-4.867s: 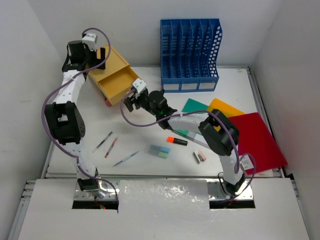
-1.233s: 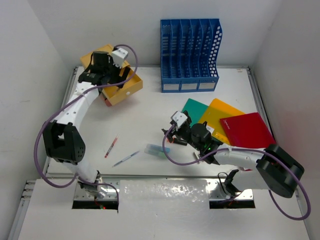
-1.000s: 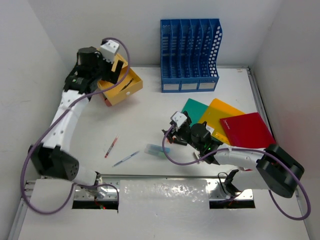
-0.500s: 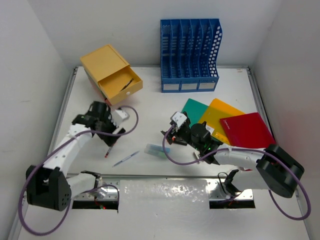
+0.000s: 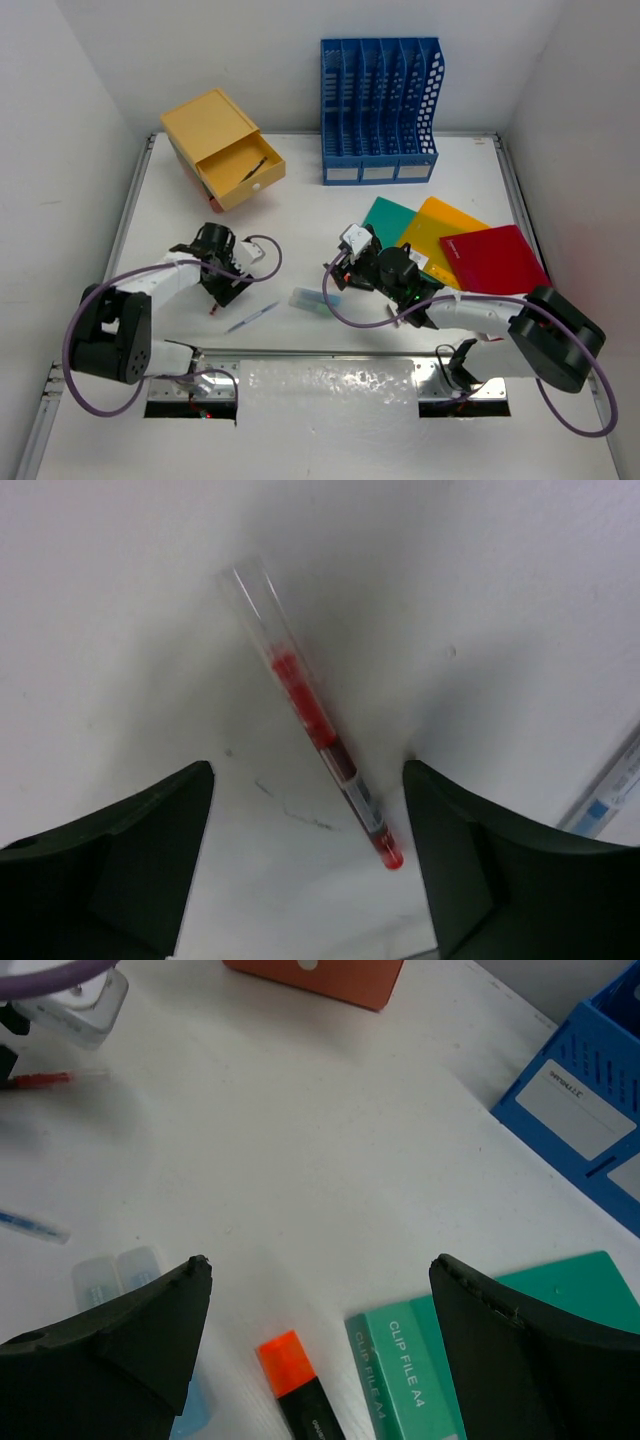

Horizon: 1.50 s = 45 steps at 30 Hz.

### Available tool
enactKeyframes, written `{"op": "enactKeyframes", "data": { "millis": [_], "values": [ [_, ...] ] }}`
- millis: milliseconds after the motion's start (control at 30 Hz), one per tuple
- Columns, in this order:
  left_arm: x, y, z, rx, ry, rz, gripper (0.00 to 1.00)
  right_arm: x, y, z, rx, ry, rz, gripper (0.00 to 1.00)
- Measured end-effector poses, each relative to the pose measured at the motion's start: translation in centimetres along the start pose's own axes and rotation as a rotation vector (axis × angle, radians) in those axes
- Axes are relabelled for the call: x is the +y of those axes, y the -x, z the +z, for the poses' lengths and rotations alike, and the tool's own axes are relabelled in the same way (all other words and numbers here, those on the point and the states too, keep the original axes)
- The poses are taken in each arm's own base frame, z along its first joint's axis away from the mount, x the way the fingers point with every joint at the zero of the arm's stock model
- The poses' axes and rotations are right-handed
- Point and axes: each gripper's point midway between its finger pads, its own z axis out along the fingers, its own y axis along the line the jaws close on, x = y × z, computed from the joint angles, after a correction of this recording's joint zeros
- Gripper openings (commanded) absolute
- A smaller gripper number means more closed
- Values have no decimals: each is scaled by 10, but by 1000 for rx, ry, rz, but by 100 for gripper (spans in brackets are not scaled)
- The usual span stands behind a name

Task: Organize the desk

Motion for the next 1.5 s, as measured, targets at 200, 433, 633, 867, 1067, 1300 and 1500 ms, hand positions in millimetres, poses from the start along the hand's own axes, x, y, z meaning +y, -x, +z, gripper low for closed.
{"op": "enactKeyframes", "data": {
  "millis": [200,433,633,867,1067,1300,1500],
  "values": [
    [12,20,14,-45,15,1,9,-1,-9,0,31,-7,-3,87],
    [18,29,16,-78,41,17,0,-3,-12,0,43,-22,-8,87],
    [9,22,6,-74,2,2,0,-3,-12,0,44,-22,-8,87],
    [22,73,-71,-242,6,4,0,-3,-12,0,44,-22,-8,87],
    [39,151,-173,-504,-1,-6,0,-3,-13,-1,49,-20,-8,87],
    [122,225,-291,-806,346,-117,0,-4,-9,-2,39,-23,-7,87],
    [161,263,-240,-776,375,-183,0,-11,0,-11,18,-52,-10,87]
  ]
}}
